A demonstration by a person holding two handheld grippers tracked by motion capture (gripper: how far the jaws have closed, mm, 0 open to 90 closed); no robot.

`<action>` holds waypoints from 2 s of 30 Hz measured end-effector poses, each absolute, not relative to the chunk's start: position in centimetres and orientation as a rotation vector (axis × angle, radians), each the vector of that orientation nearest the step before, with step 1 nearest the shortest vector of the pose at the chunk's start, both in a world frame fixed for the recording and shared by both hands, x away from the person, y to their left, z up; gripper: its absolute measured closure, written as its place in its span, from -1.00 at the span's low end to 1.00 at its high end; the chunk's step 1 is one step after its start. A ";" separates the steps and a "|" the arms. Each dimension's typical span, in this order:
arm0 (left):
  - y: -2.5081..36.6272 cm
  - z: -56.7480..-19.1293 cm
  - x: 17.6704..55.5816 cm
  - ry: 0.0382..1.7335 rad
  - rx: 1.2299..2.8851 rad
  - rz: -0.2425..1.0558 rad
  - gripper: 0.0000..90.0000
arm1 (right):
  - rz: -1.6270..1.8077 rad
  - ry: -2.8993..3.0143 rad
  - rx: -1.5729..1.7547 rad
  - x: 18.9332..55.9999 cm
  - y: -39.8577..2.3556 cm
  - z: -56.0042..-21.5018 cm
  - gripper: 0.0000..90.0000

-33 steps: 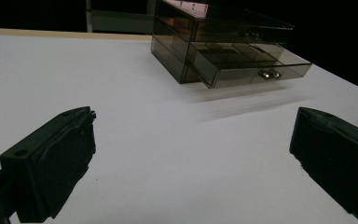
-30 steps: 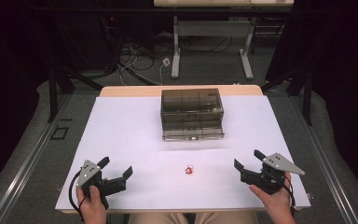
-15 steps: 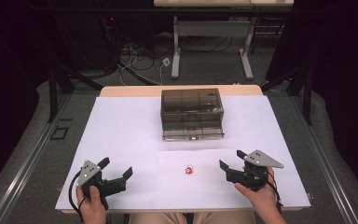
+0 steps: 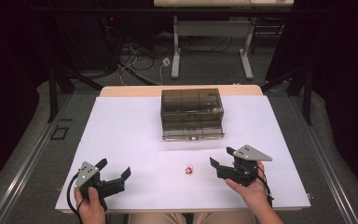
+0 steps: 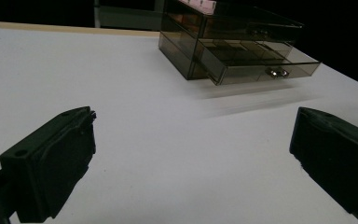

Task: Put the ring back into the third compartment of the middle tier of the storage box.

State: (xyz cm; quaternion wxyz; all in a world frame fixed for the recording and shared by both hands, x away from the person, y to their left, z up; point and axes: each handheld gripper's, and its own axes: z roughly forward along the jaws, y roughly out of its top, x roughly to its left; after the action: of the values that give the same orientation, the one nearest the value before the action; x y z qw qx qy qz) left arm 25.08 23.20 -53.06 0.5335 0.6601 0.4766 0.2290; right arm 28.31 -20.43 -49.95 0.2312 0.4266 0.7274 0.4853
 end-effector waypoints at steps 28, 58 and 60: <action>23.2 -53.1 25.0 1.131 1.577 0.539 -0.99 | 1.308 2.194 1.087 30.1 -15.4 -51.7 -0.14; 23.1 -53.2 25.1 1.136 1.581 0.521 -0.99 | 1.226 2.360 1.073 31.4 -12.7 -53.8 0.16; 23.1 -53.2 25.1 1.135 1.586 0.522 -0.99 | 1.221 2.368 1.071 31.4 -12.6 -54.0 0.19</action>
State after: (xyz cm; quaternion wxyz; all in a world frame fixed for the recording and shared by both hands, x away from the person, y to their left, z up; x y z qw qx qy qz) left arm 25.09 23.14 -53.25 0.5324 0.6648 0.4761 0.2189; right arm 31.43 -12.64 -54.00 0.1346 0.3697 0.8170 0.4214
